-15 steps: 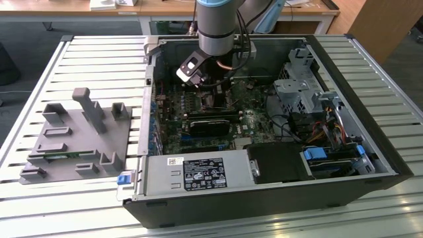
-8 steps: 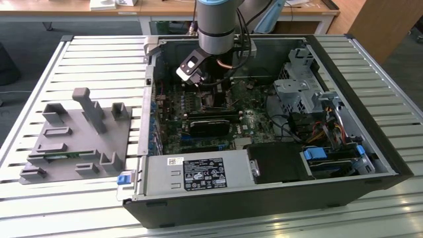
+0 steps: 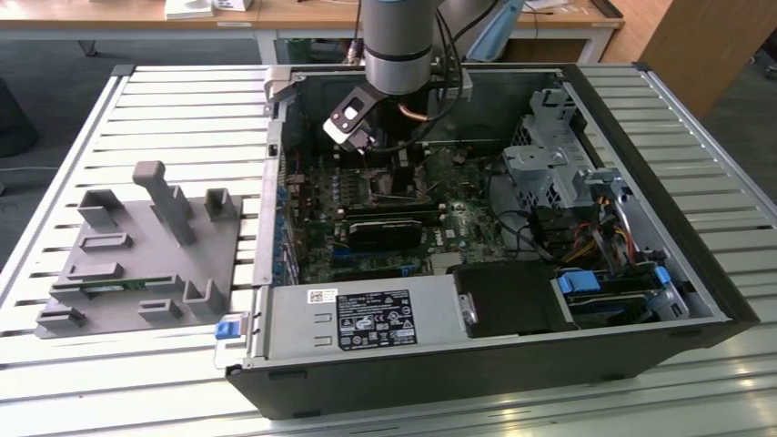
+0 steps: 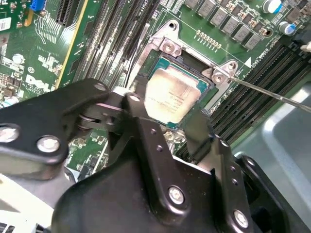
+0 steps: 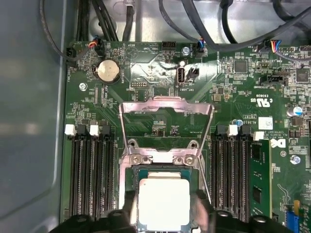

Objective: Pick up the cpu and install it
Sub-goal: 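Place the cpu into insertion slot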

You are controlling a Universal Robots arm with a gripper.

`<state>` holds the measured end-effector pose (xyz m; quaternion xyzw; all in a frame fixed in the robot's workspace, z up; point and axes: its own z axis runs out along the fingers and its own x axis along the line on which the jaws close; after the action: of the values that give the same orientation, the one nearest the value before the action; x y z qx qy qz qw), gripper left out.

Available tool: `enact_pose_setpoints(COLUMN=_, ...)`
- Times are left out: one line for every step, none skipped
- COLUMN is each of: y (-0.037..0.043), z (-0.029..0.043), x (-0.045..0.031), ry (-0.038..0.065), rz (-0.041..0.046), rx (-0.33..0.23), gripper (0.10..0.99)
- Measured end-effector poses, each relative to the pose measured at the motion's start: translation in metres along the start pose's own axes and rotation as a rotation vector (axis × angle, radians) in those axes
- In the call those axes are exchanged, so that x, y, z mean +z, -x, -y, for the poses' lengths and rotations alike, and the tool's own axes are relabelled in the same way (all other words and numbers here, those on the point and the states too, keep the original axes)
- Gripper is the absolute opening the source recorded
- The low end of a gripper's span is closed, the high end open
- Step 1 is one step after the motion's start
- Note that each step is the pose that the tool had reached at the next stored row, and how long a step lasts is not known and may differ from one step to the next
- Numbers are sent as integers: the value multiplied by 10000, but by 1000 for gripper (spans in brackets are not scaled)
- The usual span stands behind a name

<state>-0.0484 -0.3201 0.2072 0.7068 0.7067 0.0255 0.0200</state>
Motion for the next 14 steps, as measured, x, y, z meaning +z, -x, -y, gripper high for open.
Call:
enact_pose_setpoints(y=0, z=0, x=-11, ry=-1, rz=0, rx=0, gripper=533)
enact_pose_setpoints(y=0, z=-1, x=-20, ry=0, rz=1, rx=0, gripper=533)
enact_pose_setpoints(y=0, z=-2, x=-28, ry=-1, rz=2, rx=0, gripper=471)
enact_pose_setpoints(y=0, z=-2, x=-35, ry=-2, rz=4, rx=-1, gripper=416)
enact_pose_setpoints(y=0, z=-3, x=-39, ry=-3, rz=7, rx=-1, gripper=416)
enact_pose_setpoints(y=-1, z=-3, x=-42, ry=-2, rz=8, rx=-1, gripper=357)
enact_pose_setpoints(y=-1, z=-3, x=-46, ry=-2, rz=9, rx=-1, gripper=298)
enact_pose_setpoints(y=0, z=-3, x=-51, ry=-4, rz=10, rx=-1, gripper=239)
enact_pose_setpoints(y=0, z=-3, x=-55, ry=-6, rz=11, rx=0, gripper=239)
enact_pose_setpoints(y=-1, z=-4, x=-60, ry=-8, rz=10, rx=0, gripper=180)
enact_pose_setpoints(y=-1, z=-4, x=-66, ry=-11, rz=10, rx=1, gripper=122)
enact_pose_setpoints(y=-1, z=-4, x=-72, ry=-12, rz=10, rx=0, gripper=122)
enact_pose_setpoints(y=-1, z=-5, x=-77, ry=-13, rz=10, rx=0, gripper=122)
enact_pose_setpoints(y=-1, z=-5, x=-82, ry=-14, rz=11, rx=0, gripper=106)
